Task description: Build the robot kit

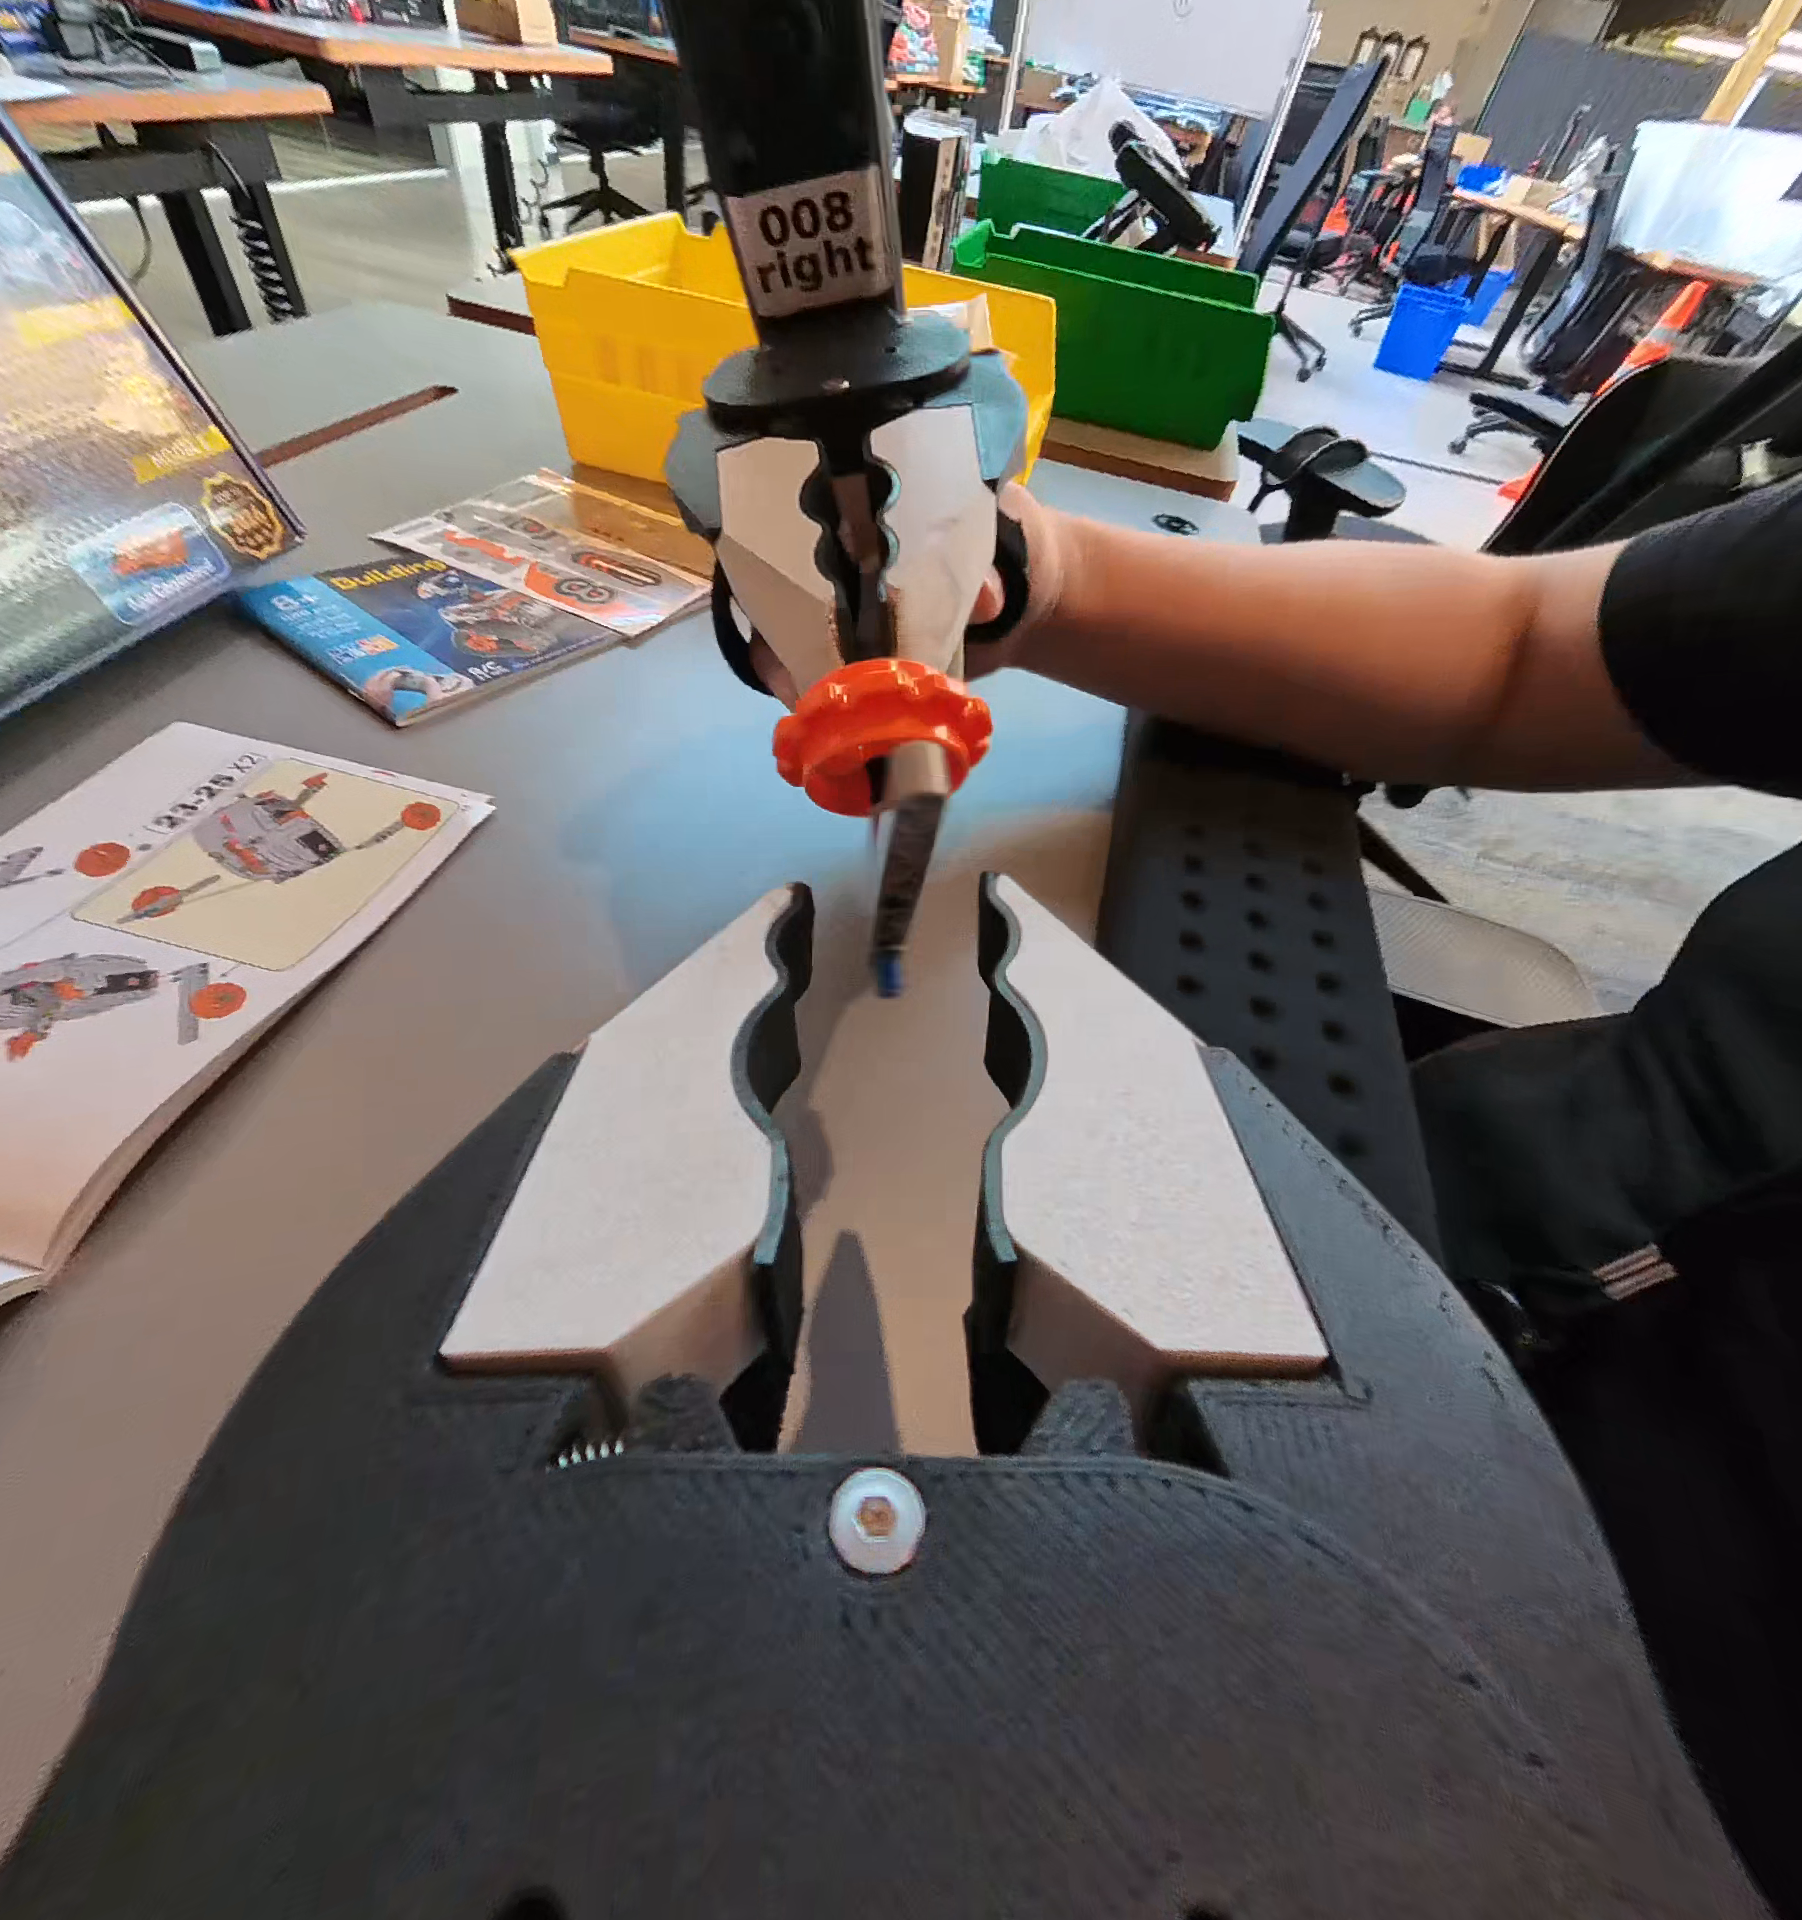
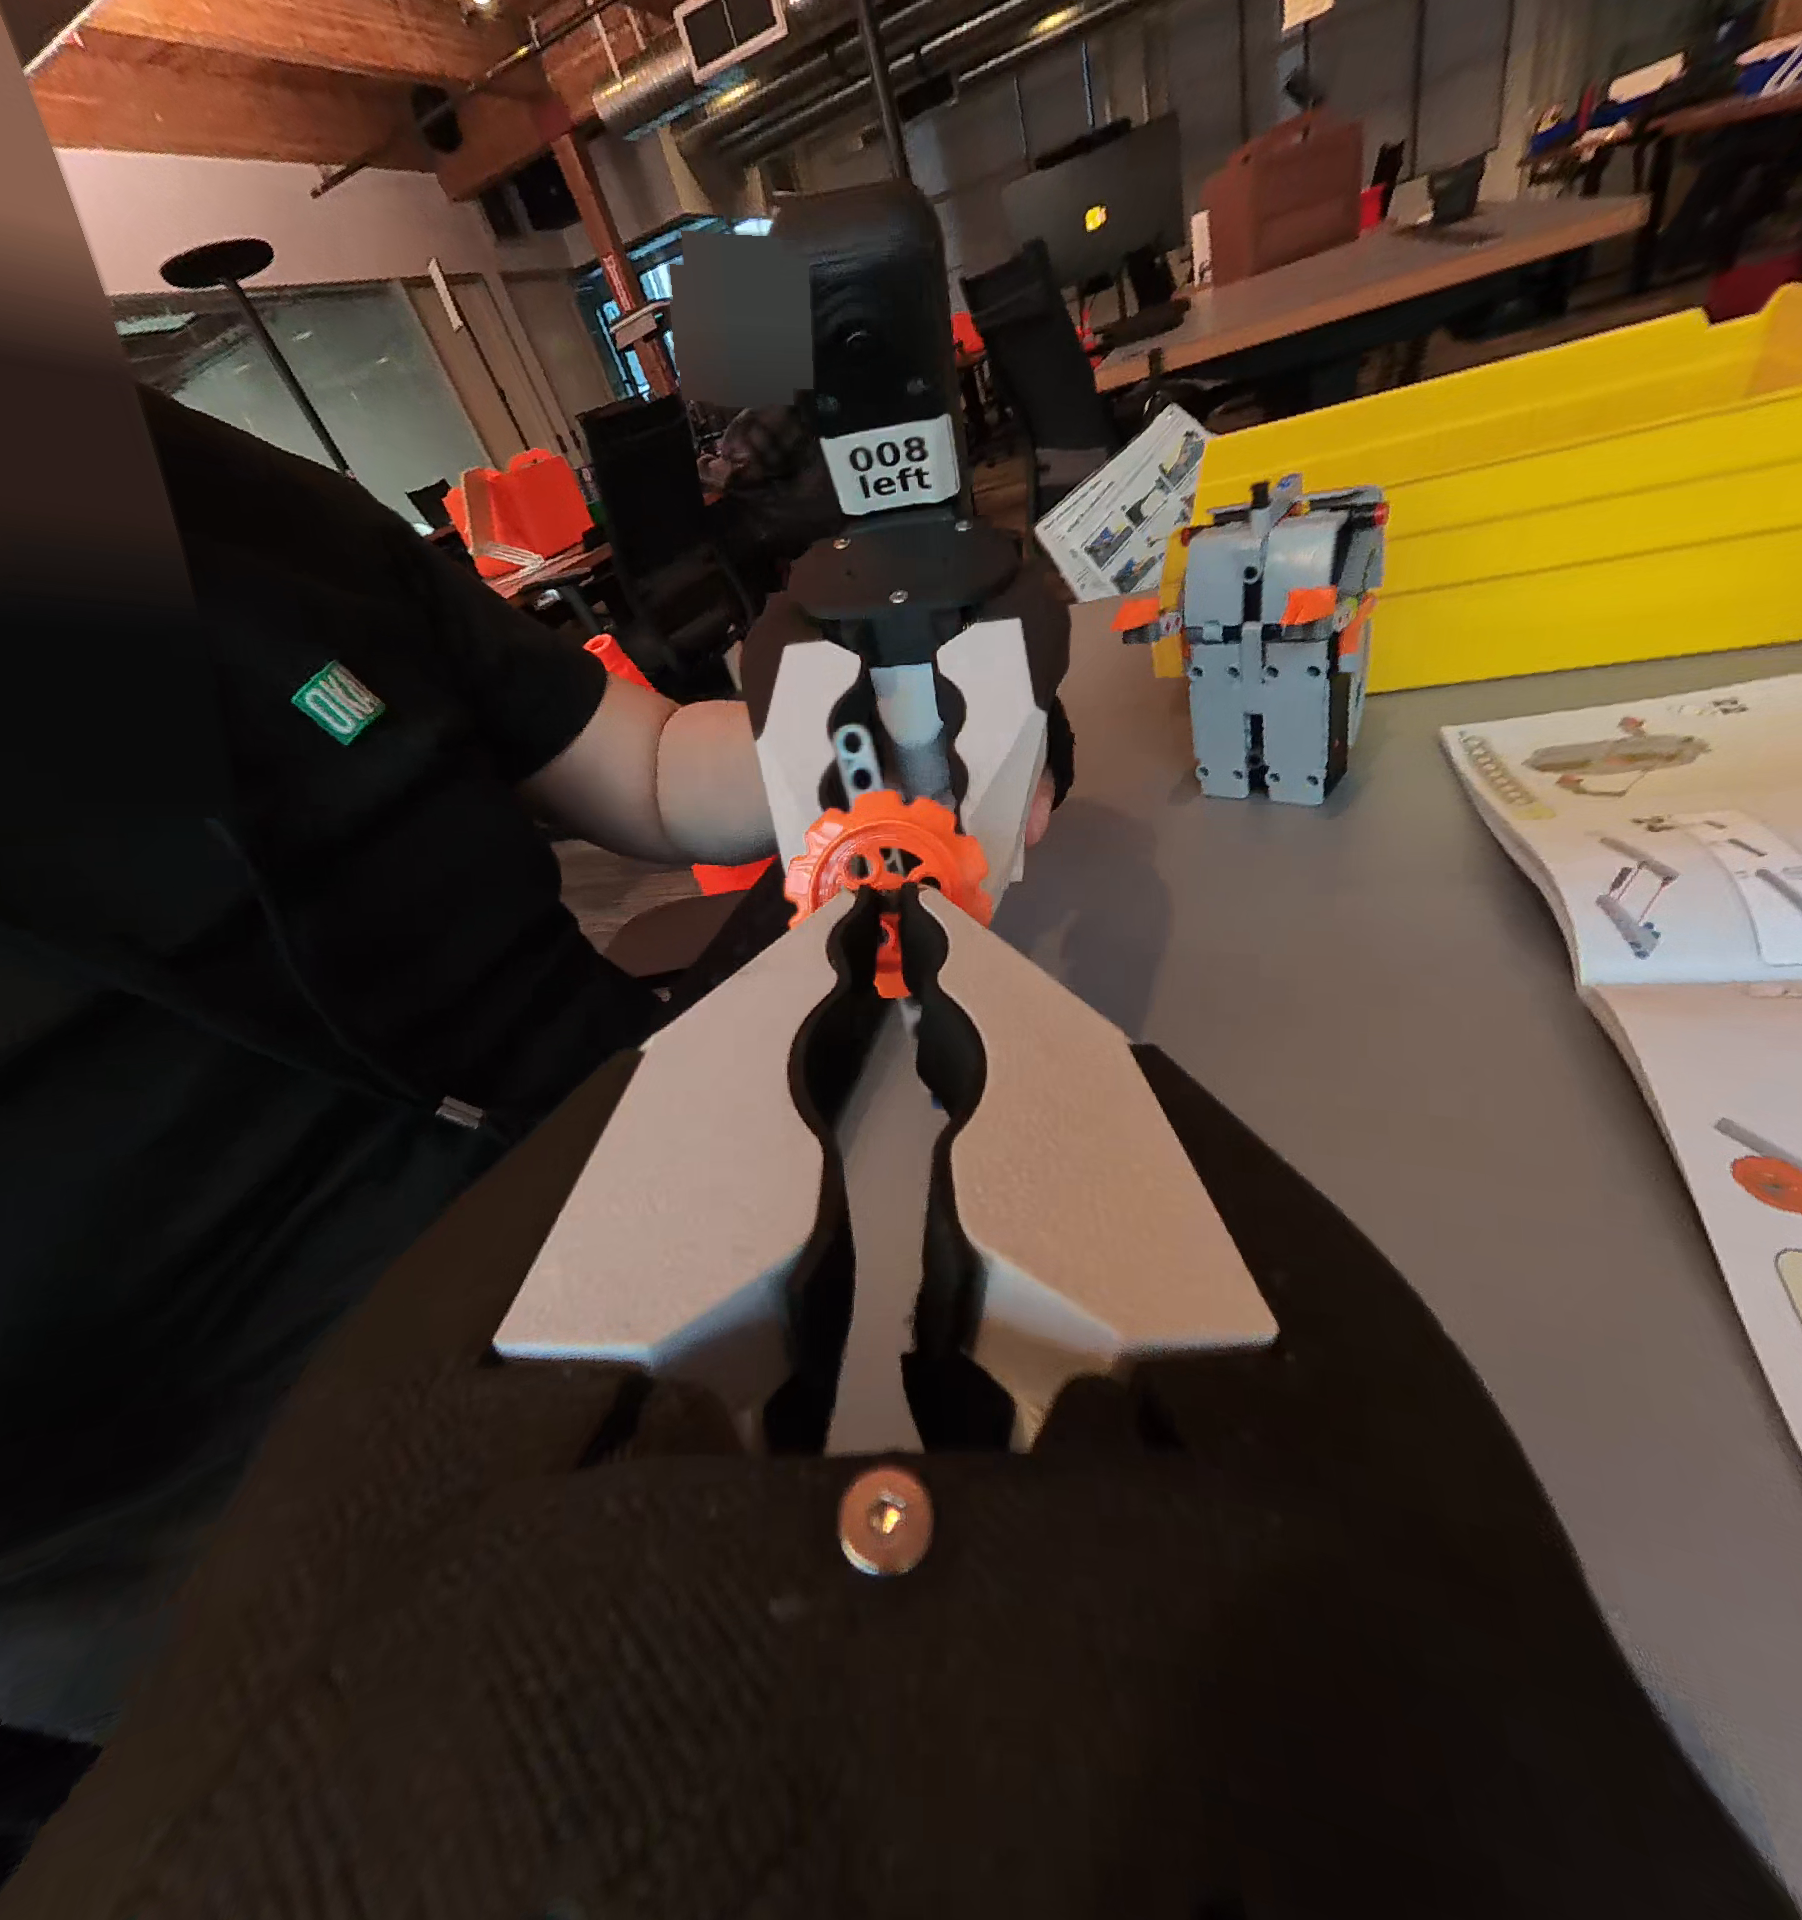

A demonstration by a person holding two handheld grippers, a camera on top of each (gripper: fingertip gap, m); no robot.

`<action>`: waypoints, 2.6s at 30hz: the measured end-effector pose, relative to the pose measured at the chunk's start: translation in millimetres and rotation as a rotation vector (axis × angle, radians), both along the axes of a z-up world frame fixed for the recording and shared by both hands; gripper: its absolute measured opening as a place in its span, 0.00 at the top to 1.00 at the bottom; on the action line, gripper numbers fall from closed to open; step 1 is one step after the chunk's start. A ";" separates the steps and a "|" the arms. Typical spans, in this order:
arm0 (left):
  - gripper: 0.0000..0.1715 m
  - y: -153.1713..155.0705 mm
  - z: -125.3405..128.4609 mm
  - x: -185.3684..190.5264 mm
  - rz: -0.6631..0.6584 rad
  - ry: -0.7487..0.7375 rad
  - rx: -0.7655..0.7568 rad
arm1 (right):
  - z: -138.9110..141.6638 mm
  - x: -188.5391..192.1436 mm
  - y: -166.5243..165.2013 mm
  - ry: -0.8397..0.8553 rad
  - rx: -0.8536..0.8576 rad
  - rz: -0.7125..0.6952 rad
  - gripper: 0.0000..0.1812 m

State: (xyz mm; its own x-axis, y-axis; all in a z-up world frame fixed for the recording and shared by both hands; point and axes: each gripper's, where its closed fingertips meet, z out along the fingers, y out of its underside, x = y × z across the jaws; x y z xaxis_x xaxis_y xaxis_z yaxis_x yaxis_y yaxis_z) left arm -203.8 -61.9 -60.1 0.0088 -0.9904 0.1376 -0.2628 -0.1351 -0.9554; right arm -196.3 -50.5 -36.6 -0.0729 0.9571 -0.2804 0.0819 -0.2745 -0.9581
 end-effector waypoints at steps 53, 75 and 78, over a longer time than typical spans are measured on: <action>0.92 29.3 -19.7 -23.2 0.658 0.181 0.306 | -43.6 -32.1 21.6 -0.136 -0.099 -0.631 0.99; 0.92 42.2 -28.1 -45.9 0.667 0.180 0.232 | -49.2 -52.7 38.6 -0.204 0.089 -0.732 0.96; 0.92 42.7 -27.9 -46.4 0.668 0.171 0.216 | -48.4 -53.7 39.3 -0.204 0.097 -0.729 0.96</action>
State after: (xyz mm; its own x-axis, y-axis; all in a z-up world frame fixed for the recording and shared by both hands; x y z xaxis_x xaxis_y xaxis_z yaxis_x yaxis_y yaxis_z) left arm -250.3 -19.1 -88.0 0.6258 -0.7710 -0.1181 -0.3383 -0.1319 -0.9317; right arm -250.1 -11.3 -85.0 0.6307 0.7645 -0.1329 0.0901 -0.2422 -0.9660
